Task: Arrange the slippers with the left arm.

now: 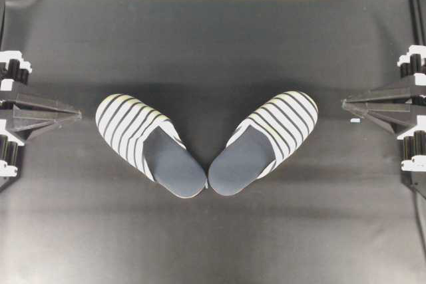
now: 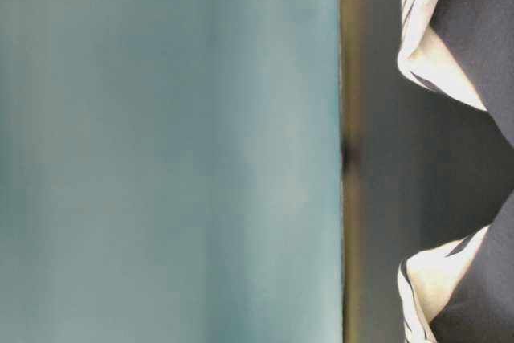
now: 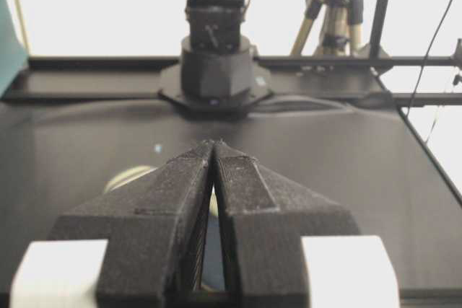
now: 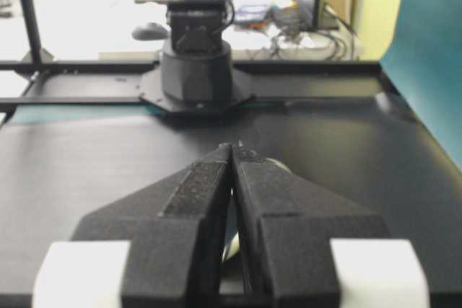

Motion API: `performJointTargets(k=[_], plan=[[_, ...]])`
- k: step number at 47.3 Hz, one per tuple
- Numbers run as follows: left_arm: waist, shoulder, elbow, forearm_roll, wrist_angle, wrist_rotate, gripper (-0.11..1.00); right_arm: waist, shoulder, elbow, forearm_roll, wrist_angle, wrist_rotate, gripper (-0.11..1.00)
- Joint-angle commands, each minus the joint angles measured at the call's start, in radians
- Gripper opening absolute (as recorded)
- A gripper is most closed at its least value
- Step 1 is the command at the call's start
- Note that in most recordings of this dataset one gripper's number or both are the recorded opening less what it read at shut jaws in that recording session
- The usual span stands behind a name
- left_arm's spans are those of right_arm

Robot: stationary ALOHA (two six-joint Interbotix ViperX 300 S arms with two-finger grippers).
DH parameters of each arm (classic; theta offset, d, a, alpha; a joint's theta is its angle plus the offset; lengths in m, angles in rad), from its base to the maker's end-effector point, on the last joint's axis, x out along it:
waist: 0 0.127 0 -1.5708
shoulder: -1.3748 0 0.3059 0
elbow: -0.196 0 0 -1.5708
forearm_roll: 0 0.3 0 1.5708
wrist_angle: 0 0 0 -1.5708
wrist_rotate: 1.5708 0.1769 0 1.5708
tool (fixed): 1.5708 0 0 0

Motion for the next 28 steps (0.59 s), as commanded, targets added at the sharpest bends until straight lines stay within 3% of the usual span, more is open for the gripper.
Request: performJointTargets(k=[1,10,18,22,28], plan=[[0.000,0.032,-0.009,0.046,0.028,-0.005,0.05,-0.003,0.009,-0.018,0.002,-0.005,-0.005,0.04],[0.003,0.091,-0.015,0.046,0.066,-0.020,0.00,-0.020,0.005,-0.009,0.002,0.064,-0.002,0.00],[0.018,0.153,-0.069,0.046,0.123,-0.092,0.00,-0.025,0.005,-0.009,0.003,0.115,0.005,0.00],[0.035,0.207,-0.117,0.046,0.218,-0.146,0.00,-0.026,0.003,-0.008,0.002,0.135,0.005,0.00],[0.057,0.336,-0.216,0.046,0.445,-0.279,0.00,-0.025,0.005,-0.009,0.002,0.158,0.006,0.00]])
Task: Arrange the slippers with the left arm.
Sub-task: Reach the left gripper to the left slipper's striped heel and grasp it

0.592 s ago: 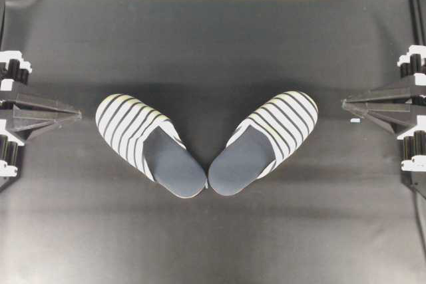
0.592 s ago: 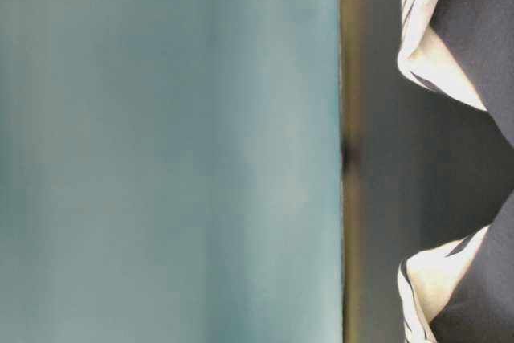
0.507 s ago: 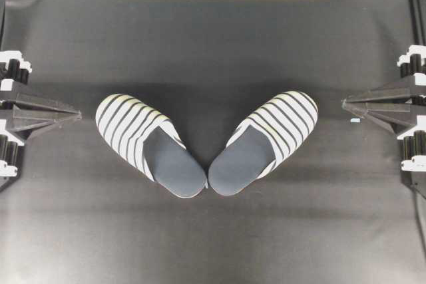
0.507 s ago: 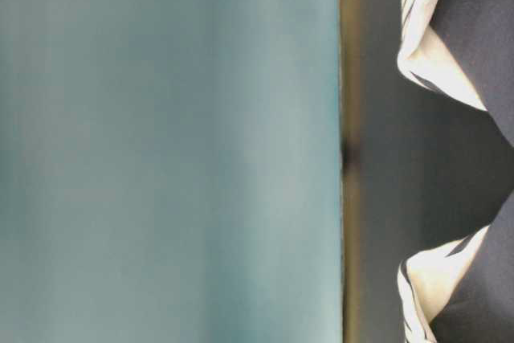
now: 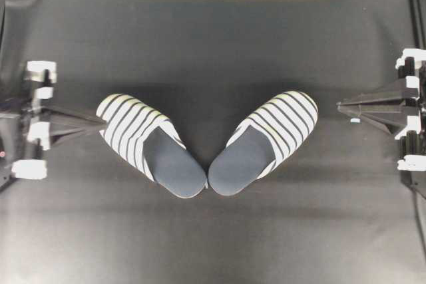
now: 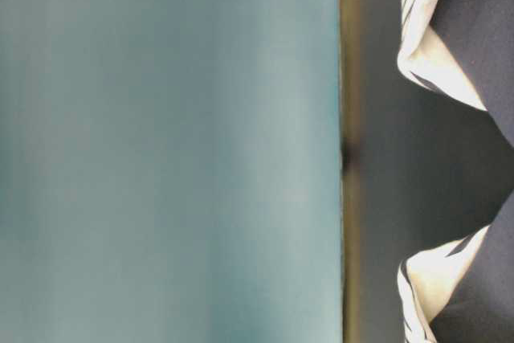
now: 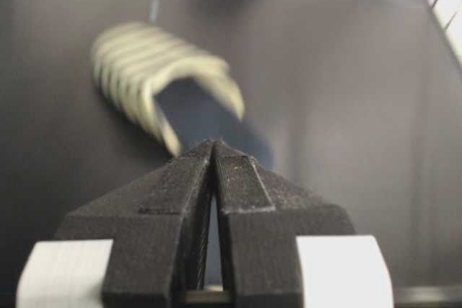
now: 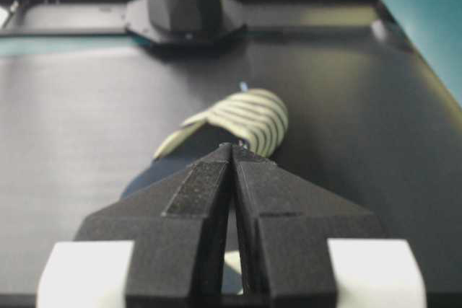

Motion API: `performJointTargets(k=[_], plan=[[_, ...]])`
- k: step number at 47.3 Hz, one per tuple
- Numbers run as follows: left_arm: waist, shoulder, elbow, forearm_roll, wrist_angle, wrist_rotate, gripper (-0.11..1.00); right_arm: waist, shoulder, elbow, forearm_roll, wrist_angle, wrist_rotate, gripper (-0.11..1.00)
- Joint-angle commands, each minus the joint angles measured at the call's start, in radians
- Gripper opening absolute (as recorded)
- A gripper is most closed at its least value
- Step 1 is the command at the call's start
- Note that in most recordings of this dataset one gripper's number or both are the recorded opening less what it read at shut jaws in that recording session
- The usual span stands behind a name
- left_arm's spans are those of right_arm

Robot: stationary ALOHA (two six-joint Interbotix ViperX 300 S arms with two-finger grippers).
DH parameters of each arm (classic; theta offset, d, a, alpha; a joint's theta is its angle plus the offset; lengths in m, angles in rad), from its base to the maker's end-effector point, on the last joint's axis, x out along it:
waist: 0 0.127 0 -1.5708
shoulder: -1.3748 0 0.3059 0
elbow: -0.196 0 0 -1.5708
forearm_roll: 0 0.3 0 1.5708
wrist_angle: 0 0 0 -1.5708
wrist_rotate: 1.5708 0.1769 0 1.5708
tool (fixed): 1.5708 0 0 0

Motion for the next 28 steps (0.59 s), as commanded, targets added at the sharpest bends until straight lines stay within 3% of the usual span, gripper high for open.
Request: performJointTargets(k=[1,6,15,22,28], plan=[[0.014,0.100,-0.098,0.003,0.173,-0.078,0.00,-0.006,0.006,-0.009,0.002,0.008,0.005,0.00],[0.018,0.218,-0.198,0.005,0.347,-0.158,0.00,-0.006,0.005,-0.008,0.002,0.014,0.005,0.00],[0.023,0.391,-0.364,0.005,0.537,-0.193,0.00,-0.006,0.005,-0.008,0.002,0.015,0.006,0.00],[0.048,0.512,-0.499,0.005,0.693,-0.295,0.01,-0.006,0.005,-0.008,0.003,0.025,0.008,0.00],[0.052,0.594,-0.572,0.005,0.811,-0.321,0.14,-0.006,0.003,-0.005,0.003,0.038,0.008,0.00]])
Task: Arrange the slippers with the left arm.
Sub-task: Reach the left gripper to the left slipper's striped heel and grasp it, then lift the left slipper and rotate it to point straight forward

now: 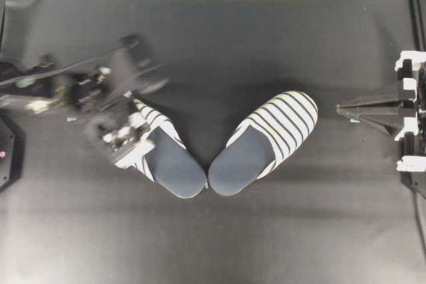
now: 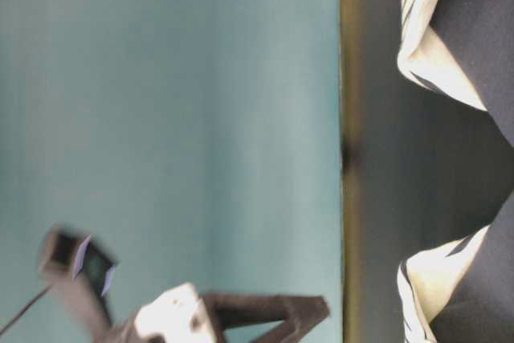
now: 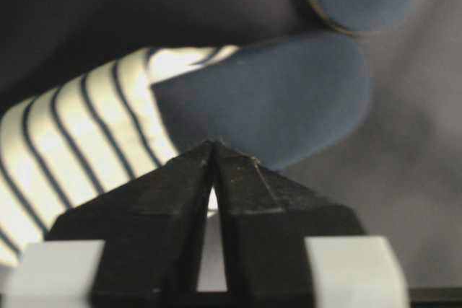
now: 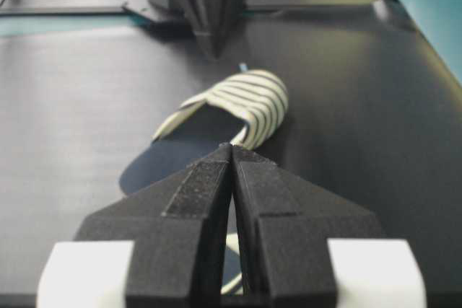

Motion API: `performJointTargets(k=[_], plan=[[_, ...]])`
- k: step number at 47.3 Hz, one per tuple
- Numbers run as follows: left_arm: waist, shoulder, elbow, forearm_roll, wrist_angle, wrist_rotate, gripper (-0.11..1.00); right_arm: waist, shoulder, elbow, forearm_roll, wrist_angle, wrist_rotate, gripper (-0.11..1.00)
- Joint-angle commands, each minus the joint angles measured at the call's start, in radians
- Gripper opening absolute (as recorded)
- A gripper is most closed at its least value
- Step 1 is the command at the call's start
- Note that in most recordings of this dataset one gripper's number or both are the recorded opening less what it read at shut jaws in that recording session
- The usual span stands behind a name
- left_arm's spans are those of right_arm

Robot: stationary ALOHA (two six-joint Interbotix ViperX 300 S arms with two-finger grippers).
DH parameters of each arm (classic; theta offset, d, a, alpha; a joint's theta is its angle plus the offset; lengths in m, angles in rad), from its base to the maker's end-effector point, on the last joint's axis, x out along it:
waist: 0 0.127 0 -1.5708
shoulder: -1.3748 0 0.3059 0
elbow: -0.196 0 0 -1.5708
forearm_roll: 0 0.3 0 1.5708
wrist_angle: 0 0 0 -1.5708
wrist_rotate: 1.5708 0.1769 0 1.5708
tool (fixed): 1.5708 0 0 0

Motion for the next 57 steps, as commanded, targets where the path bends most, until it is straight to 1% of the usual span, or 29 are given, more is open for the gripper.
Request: performJointTargets(k=[1,3,10,13,15,23,34,44,48,52,55,57], plan=[[-0.002,0.051,-0.066,0.003,0.078,-0.002,0.18,-0.006,0.005,-0.006,0.002,0.005,0.006,0.00],[-0.003,0.069,-0.077,0.003,0.097,-0.003,0.28,-0.006,0.005,-0.005,0.002,0.006,0.006,0.00],[-0.005,0.123,-0.089,0.003,0.118,-0.012,0.70,-0.006,0.003,-0.003,0.002,0.006,0.006,0.00],[-0.003,0.140,-0.087,0.003,0.118,-0.012,0.83,-0.006,0.002,-0.002,0.002,0.006,0.005,0.00],[-0.003,0.152,-0.086,0.003,0.120,-0.012,0.87,-0.006,0.000,-0.003,0.002,0.005,0.005,0.00],[0.002,0.184,-0.071,0.006,0.120,-0.009,0.83,-0.008,-0.009,0.000,0.002,0.006,0.005,0.00],[0.041,0.206,-0.049,0.011,0.120,-0.015,0.83,-0.006,-0.014,0.012,0.002,0.006,0.005,0.00],[0.055,0.238,-0.038,0.011,0.107,-0.014,0.82,-0.006,-0.014,0.015,0.002,0.000,0.005,0.00],[0.057,0.244,-0.041,0.011,0.101,-0.003,0.81,-0.006,-0.014,0.014,0.002,0.000,0.005,0.00],[0.057,0.244,-0.048,0.011,0.104,0.005,0.77,-0.006,-0.014,0.014,0.002,0.000,0.005,0.00],[0.057,0.242,-0.052,0.011,0.109,0.018,0.67,-0.006,-0.014,0.014,0.002,0.000,0.005,0.00],[0.055,0.239,-0.055,0.011,0.114,0.044,0.59,-0.006,-0.014,0.014,0.002,0.000,0.005,0.00]])
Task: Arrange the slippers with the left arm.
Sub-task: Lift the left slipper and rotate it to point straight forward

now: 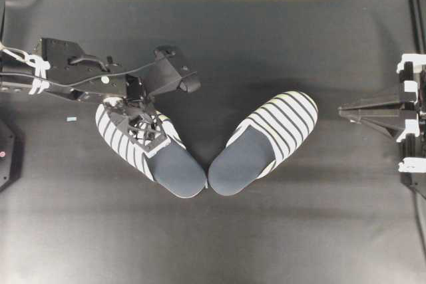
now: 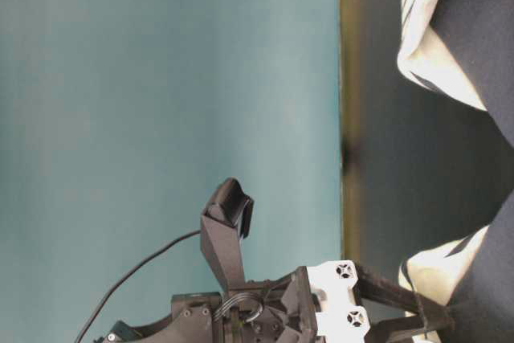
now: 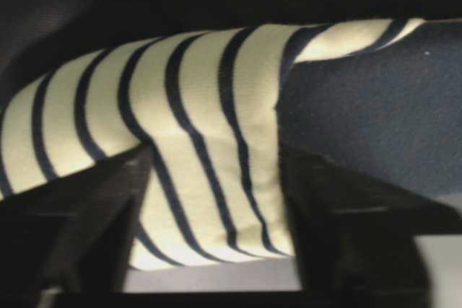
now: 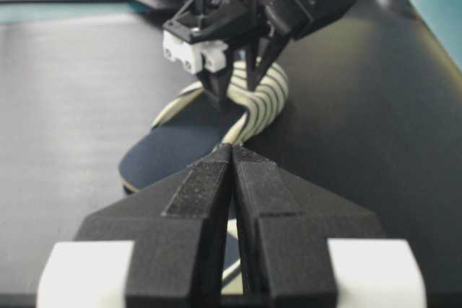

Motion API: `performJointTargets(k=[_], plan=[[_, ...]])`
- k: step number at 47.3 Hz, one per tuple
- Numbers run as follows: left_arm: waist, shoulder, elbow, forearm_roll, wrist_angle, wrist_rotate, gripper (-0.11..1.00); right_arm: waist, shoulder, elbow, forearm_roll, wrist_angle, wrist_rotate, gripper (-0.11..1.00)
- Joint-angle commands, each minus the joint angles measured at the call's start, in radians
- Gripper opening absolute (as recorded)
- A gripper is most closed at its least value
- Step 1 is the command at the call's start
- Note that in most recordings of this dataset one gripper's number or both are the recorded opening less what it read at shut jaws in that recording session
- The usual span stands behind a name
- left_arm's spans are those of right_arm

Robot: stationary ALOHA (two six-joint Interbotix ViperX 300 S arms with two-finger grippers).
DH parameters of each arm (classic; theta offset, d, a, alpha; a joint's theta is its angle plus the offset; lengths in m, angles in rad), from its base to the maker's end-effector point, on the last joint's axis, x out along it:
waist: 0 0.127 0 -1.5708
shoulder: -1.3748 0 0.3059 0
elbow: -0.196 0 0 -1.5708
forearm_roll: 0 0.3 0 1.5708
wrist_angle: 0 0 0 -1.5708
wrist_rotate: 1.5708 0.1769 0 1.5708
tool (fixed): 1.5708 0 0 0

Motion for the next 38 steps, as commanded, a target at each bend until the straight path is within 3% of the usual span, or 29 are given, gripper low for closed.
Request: performJointTargets(k=[1,8,11,28,38], plan=[[-0.003,-0.011,-0.017,0.003,0.006,0.040,0.54,-0.006,0.003,-0.006,0.002,-0.009,0.005,0.00],[-0.002,-0.023,-0.040,0.003,0.008,0.179,0.13,-0.006,0.003,-0.008,0.002,-0.008,0.005,0.00],[-0.002,-0.038,-0.061,0.005,0.008,0.258,0.02,-0.006,0.005,-0.008,0.002,-0.008,0.005,0.00],[0.000,-0.081,-0.176,0.031,0.003,0.489,0.01,-0.006,0.005,-0.005,0.002,-0.008,0.005,0.00],[0.011,-0.037,-0.170,0.032,-0.049,0.509,0.01,-0.006,0.003,0.000,0.002,-0.009,0.005,0.00]])
